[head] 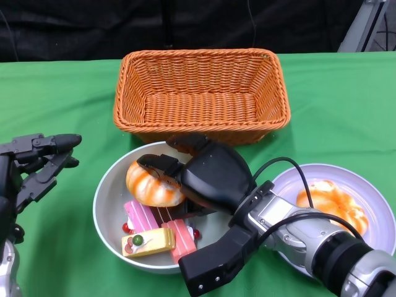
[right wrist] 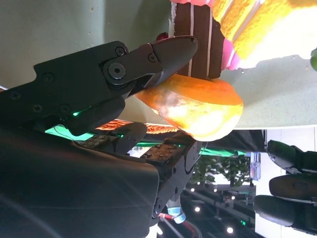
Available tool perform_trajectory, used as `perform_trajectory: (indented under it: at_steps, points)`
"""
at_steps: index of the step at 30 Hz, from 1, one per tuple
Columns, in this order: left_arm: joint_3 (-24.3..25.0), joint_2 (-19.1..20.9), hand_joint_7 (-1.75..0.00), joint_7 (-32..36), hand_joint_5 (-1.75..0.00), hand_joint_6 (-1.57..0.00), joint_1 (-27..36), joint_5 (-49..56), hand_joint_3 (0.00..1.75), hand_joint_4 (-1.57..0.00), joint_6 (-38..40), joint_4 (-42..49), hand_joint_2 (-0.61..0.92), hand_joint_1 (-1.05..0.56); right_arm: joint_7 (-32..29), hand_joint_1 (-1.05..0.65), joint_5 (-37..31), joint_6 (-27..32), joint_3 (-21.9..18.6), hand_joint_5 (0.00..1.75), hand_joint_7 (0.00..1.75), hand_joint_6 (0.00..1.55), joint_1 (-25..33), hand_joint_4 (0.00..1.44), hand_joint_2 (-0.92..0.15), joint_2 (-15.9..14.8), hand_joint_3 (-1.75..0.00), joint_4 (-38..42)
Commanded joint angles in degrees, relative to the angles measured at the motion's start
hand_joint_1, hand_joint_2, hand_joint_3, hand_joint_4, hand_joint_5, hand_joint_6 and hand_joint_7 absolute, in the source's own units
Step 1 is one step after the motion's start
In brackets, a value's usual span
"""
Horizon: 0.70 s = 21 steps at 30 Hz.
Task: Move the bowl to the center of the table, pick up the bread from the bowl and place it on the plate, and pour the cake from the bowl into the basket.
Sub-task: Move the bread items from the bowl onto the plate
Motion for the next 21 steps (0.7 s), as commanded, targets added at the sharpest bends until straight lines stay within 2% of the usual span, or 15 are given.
perform_trajectory:
  at_steps: [1,4,10,11,13,14,15,16,18,21]
  points:
    - [1.6,1.4,-0.01,1.3,-1.04,-1.23,-1.2,-1.5,0.35,-0.78,1.0,0.1,0.92,-0.13,-1.4,-0.64,0.4,-0.1,0.2,0.05,0.02,0.55,-1.8,0.60,-0.88,0.7,0.00,2.6]
    - [2.3,1.4,-0.01,1.9,-1.00,-1.24,-1.4,-2.0,0.37,-0.81,1.5,0.0,0.92,-0.10,-2.3,-0.59,0.1,0.3,0.6,0.05,0.03,0.59,-2.4,0.63,-0.88,1.2,0.00,4.1]
    - [2.6,1.3,-0.02,1.8,-0.93,-1.25,-1.6,-2.0,0.36,-0.86,1.9,0.0,0.92,-0.08,-3.2,-0.35,0.9,-1.6,0.8,0.09,0.05,0.72,-3.0,0.80,-0.92,1.8,-0.04,6.4]
    - [2.5,1.3,-0.02,1.9,-0.92,-1.25,-1.6,-1.8,0.35,-0.87,1.8,0.1,0.92,-0.09,-3.8,-0.32,1.0,-2.0,0.7,0.14,0.07,0.78,-3.1,0.90,-0.91,1.9,-0.03,6.9]
    - [2.6,1.3,-0.02,1.7,-0.91,-1.25,-1.6,-2.0,0.34,-0.88,1.7,0.1,0.92,-0.09,-5.4,-0.29,1.1,-2.6,0.7,0.21,0.09,0.88,-3.3,1.02,-0.90,2.2,-0.02,8.0]
    - [2.6,1.3,-0.02,1.8,-0.90,-1.25,-1.5,-1.9,0.34,-0.88,1.7,0.0,0.92,-0.09,-6.1,-0.29,1.1,-2.7,0.8,0.28,0.07,0.93,-3.5,1.04,-0.90,2.3,-0.01,8.4]
    - [2.5,1.3,-0.02,1.8,-0.90,-1.25,-1.5,-1.9,0.34,-0.88,1.7,0.0,0.92,-0.09,-6.5,-0.29,1.1,-2.9,0.8,0.48,0.05,1.00,-3.7,0.99,-0.90,2.3,0.00,8.7]
    - [2.5,1.3,-0.02,1.9,-0.90,-1.25,-1.4,-1.8,0.34,-0.89,1.7,-0.1,0.92,-0.09,-7.0,-0.29,1.2,-3.2,0.8,0.77,0.04,1.05,-3.9,0.89,-0.90,2.3,0.00,9.0]
    - [2.5,1.2,-0.02,1.7,-0.89,-1.25,-1.4,-2.0,0.33,-0.89,1.9,-0.3,0.92,-0.10,-8.2,-0.28,1.2,-3.8,0.9,1.08,0.05,1.14,-4.3,0.82,-0.89,2.1,0.00,9.6]
    - [2.5,1.2,-0.02,1.8,-0.89,-1.25,-1.3,-1.9,0.33,-0.88,1.5,-0.1,0.92,-0.10,-9.9,-0.27,1.4,-5.0,1.0,1.28,0.06,1.19,-4.8,0.78,-0.86,1.7,0.00,10.1]
